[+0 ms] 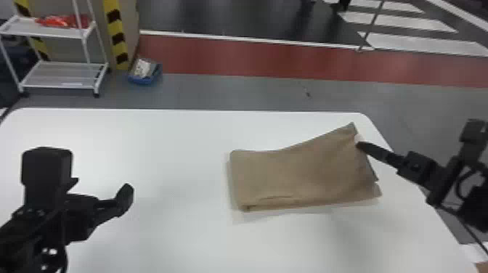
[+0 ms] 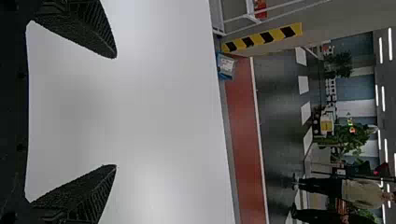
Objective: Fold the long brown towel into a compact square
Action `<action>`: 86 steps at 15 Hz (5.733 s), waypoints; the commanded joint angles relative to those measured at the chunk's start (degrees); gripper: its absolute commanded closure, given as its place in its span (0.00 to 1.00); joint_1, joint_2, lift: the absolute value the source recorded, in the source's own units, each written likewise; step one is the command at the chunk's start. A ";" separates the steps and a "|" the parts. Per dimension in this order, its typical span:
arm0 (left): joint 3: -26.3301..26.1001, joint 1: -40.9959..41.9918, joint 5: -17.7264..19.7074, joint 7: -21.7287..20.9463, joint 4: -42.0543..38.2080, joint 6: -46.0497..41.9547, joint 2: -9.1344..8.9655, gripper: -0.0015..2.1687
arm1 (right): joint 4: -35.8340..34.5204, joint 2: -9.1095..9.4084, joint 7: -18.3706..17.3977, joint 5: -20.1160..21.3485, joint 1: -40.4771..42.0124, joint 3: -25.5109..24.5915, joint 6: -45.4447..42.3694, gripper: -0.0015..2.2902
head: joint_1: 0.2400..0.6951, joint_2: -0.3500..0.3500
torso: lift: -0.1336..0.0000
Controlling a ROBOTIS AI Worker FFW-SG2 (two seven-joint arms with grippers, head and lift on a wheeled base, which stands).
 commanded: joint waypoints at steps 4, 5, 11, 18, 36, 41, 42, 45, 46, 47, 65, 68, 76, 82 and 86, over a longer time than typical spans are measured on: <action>-0.48 -0.08 -0.31 0.16 0.10 0.10 -0.03 0.02 | 4.44 0.41 -0.23 2.37 0.71 2.59 -4.69 0.49 | 1.00 0.20 | 0.07; -0.48 -0.08 -0.40 0.16 0.18 0.10 -0.03 0.02 | 4.44 0.41 -0.40 2.37 0.44 2.32 -4.34 0.49 | 1.00 0.20 | 0.07; -0.57 -0.17 -0.66 0.16 0.80 0.10 0.06 0.02 | 5.94 -2.66 -0.40 -0.36 -1.31 -2.51 -1.70 0.49 | 1.00 0.17 | 0.07; -1.18 -0.35 -1.63 0.25 1.68 0.10 0.23 0.02 | 8.93 -1.70 -0.76 1.05 -1.58 -0.40 -3.64 0.53 | 1.00 0.12 | 0.07; -1.80 0.88 -1.72 0.25 0.89 0.80 0.14 0.02 | 6.73 -2.22 -7.52 -0.89 1.68 -5.32 -13.66 0.02 | 1.00 0.06 | 0.07; -8.04 -2.54 -2.51 1.92 1.24 0.80 -0.73 0.02 | 4.09 -1.96 0.56 -2.38 6.86 -4.89 -14.54 0.02 | 1.00 0.02 | 0.07; -9.35 -2.63 -3.65 2.01 1.33 0.63 -1.17 0.02 | 3.74 -1.78 1.88 -1.85 8.36 -3.57 -16.29 0.07 | 1.00 0.01 | 0.07; -9.71 -2.81 -3.92 2.27 1.77 0.63 -1.26 0.02 | -3.20 0.68 3.46 -1.85 13.45 1.09 -16.47 0.27 | 1.00 0.01 | 0.07; -9.27 -2.81 -3.92 2.27 1.85 0.63 -1.09 0.02 | -7.07 2.52 3.02 -1.41 14.77 2.76 -15.59 0.27 | 1.00 0.02 | 0.07; -8.92 -2.81 -3.92 2.27 1.77 0.63 -0.82 0.02 | -10.85 4.28 2.23 0.78 15.47 5.13 -13.66 0.27 | 1.00 0.07 | 0.07; -34.49 -6.94 -1.90 20.38 22.16 -44.55 -6.80 0.02 | -8.65 1.47 17.79 16.60 18.64 -3.57 -30.00 0.20 | 1.00 0.00 | 0.07; -38.01 -10.10 -1.90 22.49 29.72 -48.77 -8.64 0.02 | -7.25 1.29 20.25 17.75 19.25 -4.97 -31.76 0.20 | 1.00 0.00 | 0.07; -40.91 -17.75 -2.42 20.73 43.08 -38.39 -14.44 0.07 | -4.43 2.52 21.48 17.04 20.92 -4.89 -37.91 0.20 | 1.00 0.00 | 0.07; -41.26 -18.01 -1.98 18.79 43.25 -34.88 -14.62 0.10 | -1.97 2.35 20.60 18.19 18.64 -4.01 -38.62 0.20 | 1.00 0.00 | 0.07; -41.96 -18.80 -2.07 18.00 43.16 -32.24 -14.88 0.16 | -0.74 2.08 20.60 18.01 17.67 -4.01 -39.15 0.20 | 1.00 0.00 | 0.07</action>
